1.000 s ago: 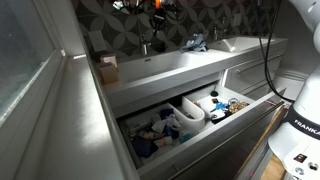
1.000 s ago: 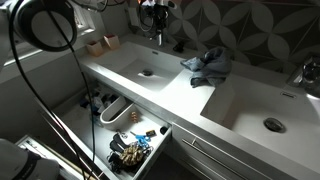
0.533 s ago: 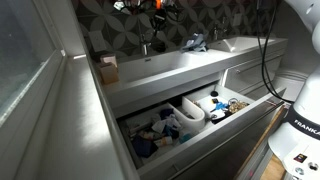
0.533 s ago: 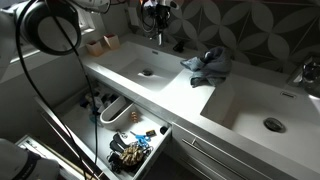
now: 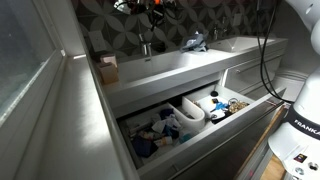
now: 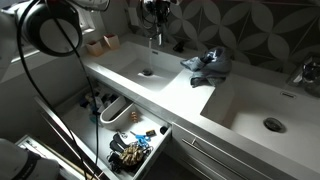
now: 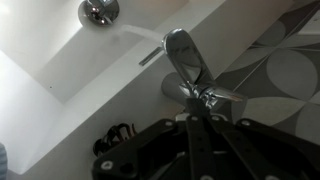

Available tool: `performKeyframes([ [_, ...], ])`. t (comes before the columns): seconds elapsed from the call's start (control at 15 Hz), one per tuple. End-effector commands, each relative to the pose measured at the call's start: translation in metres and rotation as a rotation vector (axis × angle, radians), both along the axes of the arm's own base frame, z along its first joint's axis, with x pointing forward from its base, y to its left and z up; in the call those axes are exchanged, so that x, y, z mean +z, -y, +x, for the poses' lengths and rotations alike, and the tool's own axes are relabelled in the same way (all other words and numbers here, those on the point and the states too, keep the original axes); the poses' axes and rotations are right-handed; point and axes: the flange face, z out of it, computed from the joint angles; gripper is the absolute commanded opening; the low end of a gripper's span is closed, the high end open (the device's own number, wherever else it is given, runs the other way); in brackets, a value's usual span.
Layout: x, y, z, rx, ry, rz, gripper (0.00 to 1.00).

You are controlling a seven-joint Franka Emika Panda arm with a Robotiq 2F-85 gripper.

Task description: Open and close the tap

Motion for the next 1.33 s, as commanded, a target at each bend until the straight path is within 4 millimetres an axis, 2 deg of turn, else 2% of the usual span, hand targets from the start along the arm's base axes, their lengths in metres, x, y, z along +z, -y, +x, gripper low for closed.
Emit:
performKeyframes([
  [0.0,0.004,-0.002,0.004,-0.013,0.02,0.015,0.0],
  [0.13,0.0,0.002,0.001,-0.044,-0.026,-0.039,0.0],
  [0.33,0.005,0.011,-0.002,-0.091,-0.042,-0.081,0.0],
  [0.67,0.03,0.017,-0.02,-0.063,-0.122,-0.261,0.0],
  [0.87,0.059,0.003,-0.031,0.018,-0.132,-0.342,0.0],
  [1.07,0.091,-0.024,-0.037,0.127,-0.099,-0.401,0.0],
  [1.27,0.11,-0.049,-0.041,0.212,-0.08,-0.444,0.0],
])
